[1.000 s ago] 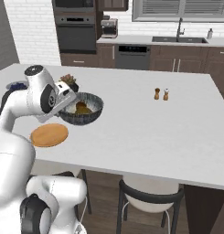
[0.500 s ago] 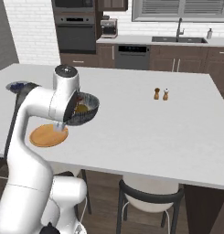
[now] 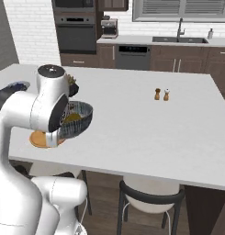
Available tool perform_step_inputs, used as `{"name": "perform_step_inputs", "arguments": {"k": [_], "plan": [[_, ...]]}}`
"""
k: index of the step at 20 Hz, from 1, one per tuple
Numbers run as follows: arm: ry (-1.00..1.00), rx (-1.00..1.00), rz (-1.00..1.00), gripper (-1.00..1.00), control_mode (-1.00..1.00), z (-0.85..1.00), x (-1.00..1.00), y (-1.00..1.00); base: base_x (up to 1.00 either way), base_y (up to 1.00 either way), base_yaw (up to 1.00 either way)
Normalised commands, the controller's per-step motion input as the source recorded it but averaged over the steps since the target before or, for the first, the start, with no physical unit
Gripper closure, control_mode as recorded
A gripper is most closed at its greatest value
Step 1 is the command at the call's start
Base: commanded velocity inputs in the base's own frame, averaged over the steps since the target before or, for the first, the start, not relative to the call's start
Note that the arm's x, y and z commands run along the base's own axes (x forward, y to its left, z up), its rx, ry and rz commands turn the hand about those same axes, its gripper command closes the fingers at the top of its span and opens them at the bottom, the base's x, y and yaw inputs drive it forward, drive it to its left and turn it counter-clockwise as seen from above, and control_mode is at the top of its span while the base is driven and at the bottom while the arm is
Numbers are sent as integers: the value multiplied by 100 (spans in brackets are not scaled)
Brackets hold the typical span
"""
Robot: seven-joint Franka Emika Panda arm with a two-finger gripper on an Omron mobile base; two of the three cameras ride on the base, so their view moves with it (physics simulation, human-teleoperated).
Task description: Pick the chicken drumstick and avocado from their plates and place them in the bowl. Then put the bowl in the fridge.
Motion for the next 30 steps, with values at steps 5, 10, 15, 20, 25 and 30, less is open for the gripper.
{"name": "perform_step_inputs", "arguments": {"k": [5,10,15,20,25,30], "plan": [[-2,1,-44,100,-100,-1,-73,6,0,0,0],[-6,0,-14,100,-100,-5,-25,-2,0,0,0],[-2,0,1,100,-100,-10,-14,0,0,0,0],[-2,0,0,100,-100,0,-8,0,0,0,0],[-3,0,-1,100,100,0,-10,0,-55,10,-46],[0,0,0,100,100,0,0,0,-40,26,-79]]}}
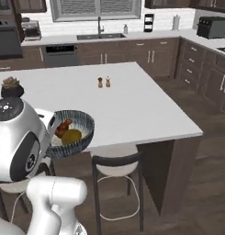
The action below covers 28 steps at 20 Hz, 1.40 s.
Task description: Pick the chicken drumstick and avocado from their plates and place them in the bowl. Then put the bowl in the fridge.
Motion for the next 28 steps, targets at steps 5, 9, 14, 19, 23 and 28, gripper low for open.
{"name": "perform_step_inputs", "arguments": {"k": [5,9,14,19,23,28], "plan": [[0,0,0,100,100,0,0,0,-2,-4,-85],[0,0,0,100,100,0,0,0,11,-17,-87],[0,0,0,100,100,0,0,0,23,-25,-82],[0,0,0,100,100,0,0,0,77,-16,-66],[0,0,0,100,100,0,0,0,100,-5,-46],[0,0,0,100,100,0,0,0,100,4,-4]]}}
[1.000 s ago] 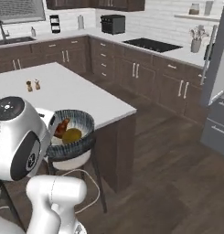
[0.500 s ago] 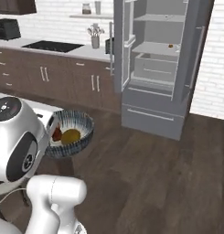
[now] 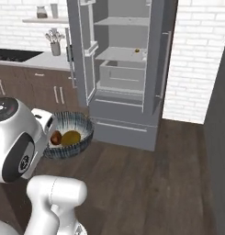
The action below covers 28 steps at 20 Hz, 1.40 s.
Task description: Pick the chicken drumstick and avocado from their plates and place them in the bowl. Then put the bowl in the fridge.
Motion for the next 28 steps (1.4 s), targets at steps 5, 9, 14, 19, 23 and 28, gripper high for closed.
{"name": "perform_step_inputs", "arguments": {"k": [5,9,14,19,23,28], "plan": [[0,0,0,100,100,0,0,0,100,11,0],[0,0,0,100,100,0,0,0,100,34,0],[0,0,0,100,100,0,0,0,93,56,0],[0,0,0,100,100,0,0,0,88,8,0],[0,0,0,100,100,0,0,0,84,-12,-3],[0,0,0,100,100,0,0,0,73,1,-15]]}}
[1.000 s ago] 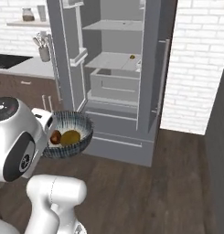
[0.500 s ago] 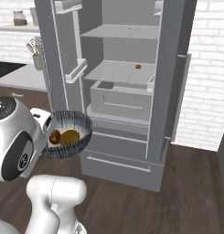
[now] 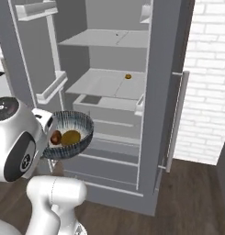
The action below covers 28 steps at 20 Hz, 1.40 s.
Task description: Pick the chicken drumstick and avocado from their plates and place them in the bowl. Then put the bowl in the fridge.
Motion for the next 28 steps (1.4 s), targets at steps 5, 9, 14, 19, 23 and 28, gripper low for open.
{"name": "perform_step_inputs", "arguments": {"k": [5,9,14,19,23,28], "plan": [[0,0,0,100,100,0,0,0,42,2,-21],[0,0,0,100,100,0,0,0,47,45,-21],[0,0,0,100,100,0,0,0,64,10,4],[0,0,0,100,100,0,0,0,56,-35,18],[0,0,0,100,100,0,0,0,26,-38,8],[0,0,0,100,100,0,0,0,39,-11,1]]}}
